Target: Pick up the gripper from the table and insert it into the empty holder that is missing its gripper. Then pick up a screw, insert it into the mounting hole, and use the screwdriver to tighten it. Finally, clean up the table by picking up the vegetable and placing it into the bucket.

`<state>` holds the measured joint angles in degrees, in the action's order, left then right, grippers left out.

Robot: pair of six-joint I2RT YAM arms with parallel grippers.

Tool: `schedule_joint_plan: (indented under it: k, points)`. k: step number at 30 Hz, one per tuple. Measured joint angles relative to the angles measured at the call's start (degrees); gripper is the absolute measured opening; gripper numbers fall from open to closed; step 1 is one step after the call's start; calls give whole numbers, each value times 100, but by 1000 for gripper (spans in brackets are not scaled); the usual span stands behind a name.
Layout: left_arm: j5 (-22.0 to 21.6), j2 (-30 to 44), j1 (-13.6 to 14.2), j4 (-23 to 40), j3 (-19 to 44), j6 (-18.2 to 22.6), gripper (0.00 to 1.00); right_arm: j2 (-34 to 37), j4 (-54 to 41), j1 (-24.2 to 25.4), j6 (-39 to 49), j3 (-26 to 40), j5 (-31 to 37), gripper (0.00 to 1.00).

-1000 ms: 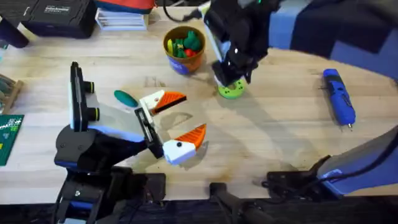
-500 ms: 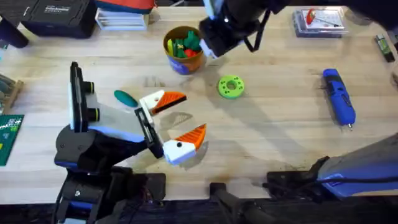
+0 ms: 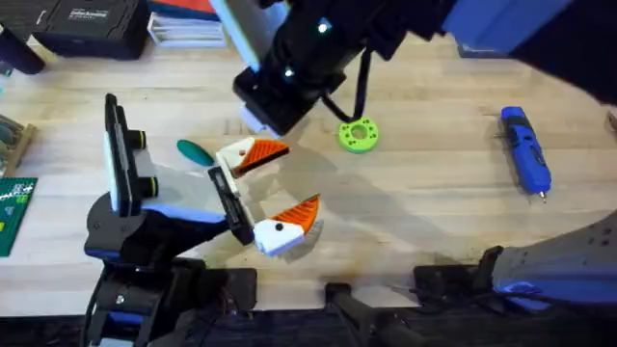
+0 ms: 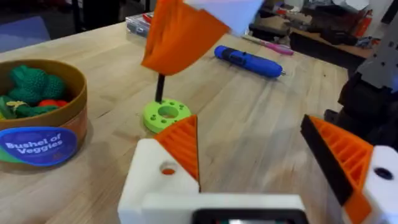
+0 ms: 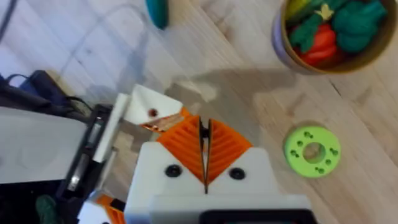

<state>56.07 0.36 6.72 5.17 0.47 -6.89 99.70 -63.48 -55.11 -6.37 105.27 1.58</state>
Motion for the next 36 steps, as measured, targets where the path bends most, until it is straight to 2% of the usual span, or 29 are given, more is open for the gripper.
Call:
schedule_joint_plan:
  k: [16,36]
  points:
    - [34,0,0,15,0,48,986,1,177,-460,-26,0,-151,6]
    - [34,0,0,16,0,48,985,279,218,-478,-20,0,-280,5]
